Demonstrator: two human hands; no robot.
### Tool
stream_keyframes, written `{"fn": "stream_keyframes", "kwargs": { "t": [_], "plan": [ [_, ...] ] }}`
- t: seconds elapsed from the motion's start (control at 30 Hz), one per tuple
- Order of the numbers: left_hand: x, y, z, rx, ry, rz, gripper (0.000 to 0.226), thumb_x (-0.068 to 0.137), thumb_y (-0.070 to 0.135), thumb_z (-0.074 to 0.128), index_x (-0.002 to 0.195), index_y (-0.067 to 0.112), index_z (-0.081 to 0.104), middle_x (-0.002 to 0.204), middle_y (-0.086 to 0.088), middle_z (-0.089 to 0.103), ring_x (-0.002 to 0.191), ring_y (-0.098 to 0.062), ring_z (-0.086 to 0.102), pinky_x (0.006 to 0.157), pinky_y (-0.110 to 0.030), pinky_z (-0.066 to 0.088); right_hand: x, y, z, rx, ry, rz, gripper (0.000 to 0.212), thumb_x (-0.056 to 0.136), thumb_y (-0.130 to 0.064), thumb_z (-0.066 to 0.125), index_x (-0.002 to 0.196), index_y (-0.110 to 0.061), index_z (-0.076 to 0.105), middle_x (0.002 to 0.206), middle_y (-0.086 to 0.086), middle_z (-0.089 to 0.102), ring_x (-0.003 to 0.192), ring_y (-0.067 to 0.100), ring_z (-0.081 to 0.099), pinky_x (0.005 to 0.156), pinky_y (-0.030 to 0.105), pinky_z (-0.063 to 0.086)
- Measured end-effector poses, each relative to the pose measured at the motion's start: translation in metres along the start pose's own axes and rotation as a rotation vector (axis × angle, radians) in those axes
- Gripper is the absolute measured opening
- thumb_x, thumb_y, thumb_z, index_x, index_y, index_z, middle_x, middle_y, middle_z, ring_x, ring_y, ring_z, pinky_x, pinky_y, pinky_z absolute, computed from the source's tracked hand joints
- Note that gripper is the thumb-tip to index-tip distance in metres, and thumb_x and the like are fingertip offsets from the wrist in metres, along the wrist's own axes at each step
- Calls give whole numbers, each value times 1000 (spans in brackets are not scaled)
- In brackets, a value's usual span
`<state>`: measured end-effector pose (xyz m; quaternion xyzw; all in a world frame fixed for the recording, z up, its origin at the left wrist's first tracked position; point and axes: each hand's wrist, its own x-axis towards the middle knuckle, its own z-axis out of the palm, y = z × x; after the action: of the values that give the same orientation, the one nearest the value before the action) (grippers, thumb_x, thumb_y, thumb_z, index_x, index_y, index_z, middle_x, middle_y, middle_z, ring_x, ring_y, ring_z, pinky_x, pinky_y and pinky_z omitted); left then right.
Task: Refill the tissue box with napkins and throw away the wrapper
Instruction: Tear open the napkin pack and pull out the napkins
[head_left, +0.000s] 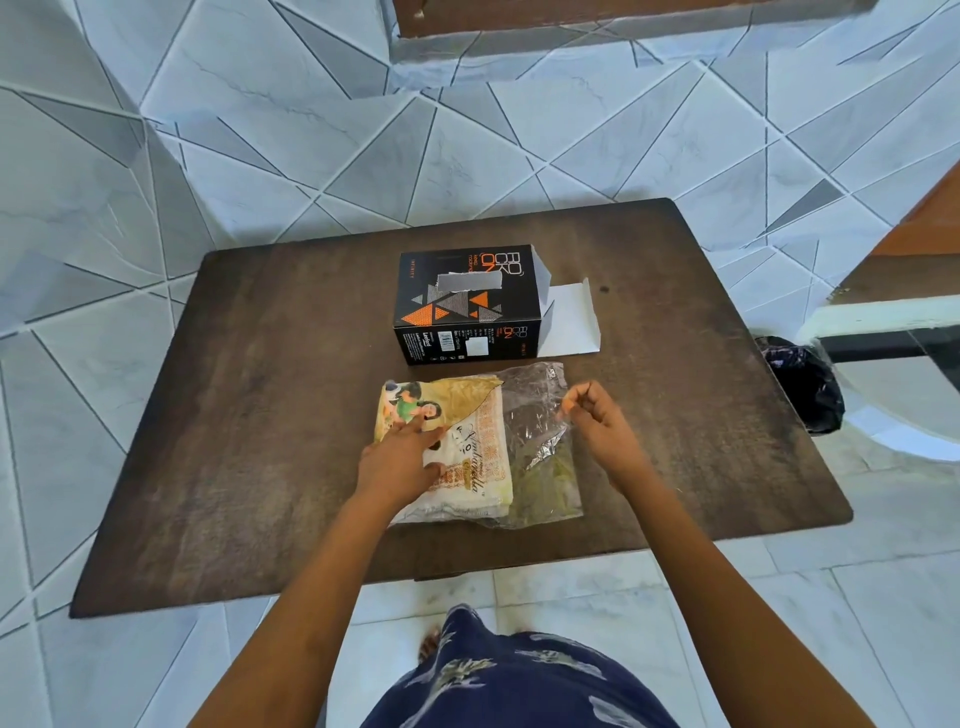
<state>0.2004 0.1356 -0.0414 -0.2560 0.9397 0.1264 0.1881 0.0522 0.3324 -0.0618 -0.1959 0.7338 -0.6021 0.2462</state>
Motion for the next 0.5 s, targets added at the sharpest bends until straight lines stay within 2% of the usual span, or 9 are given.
{"fn": "stream_keyframes", "kwargs": {
  "t": [0.13, 0.3, 0.4, 0.43, 0.5],
  "plan": [
    [3, 1, -2, 2, -12, 5, 57, 87, 34, 54, 141, 33, 33, 156, 1, 22, 140, -22, 27, 104, -53, 37, 1, 3, -2, -14, -21, -17, 9, 94, -8, 42, 87, -5, 47, 75, 3, 45, 72, 14, 42, 63, 8, 40],
    [4, 2, -2, -1, -6, -9, 57, 87, 34, 55, 141, 34, 33, 156, 1, 21, 141, -22, 25, 106, -53, 34, 0, 0, -1, 85, -11, -9, 13, 94, -5, 42, 84, -10, 48, 77, 9, 50, 75, 19, 49, 71, 21, 42],
    [4, 2, 0, -4, 0, -9, 58, 88, 35, 55, 141, 33, 33, 157, 1, 18, 142, -22, 23, 107, -53, 34, -3, -7, -2, 87, -12, -16, 17, 94, -3, 41, 81, -12, 49, 78, 2, 60, 71, -3, 60, 71, 10, 47],
    [4, 2, 1, -3, 2, -9, 58, 88, 35, 55, 141, 33, 33, 157, 1, 18, 142, -22, 23, 107, -53, 34, -3, -9, -2, 67, -14, -13, 17, 94, -4, 42, 80, -13, 49, 77, 2, 62, 70, -2, 61, 71, 11, 48],
    [3, 2, 2, -4, 4, -11, 58, 88, 35, 54, 141, 32, 32, 157, 1, 18, 142, -22, 22, 107, -53, 34, -2, -8, -4, -72, 35, -15, 13, 93, -10, 45, 81, -15, 49, 75, 7, 65, 72, 14, 64, 75, 27, 51]
  ]
}}
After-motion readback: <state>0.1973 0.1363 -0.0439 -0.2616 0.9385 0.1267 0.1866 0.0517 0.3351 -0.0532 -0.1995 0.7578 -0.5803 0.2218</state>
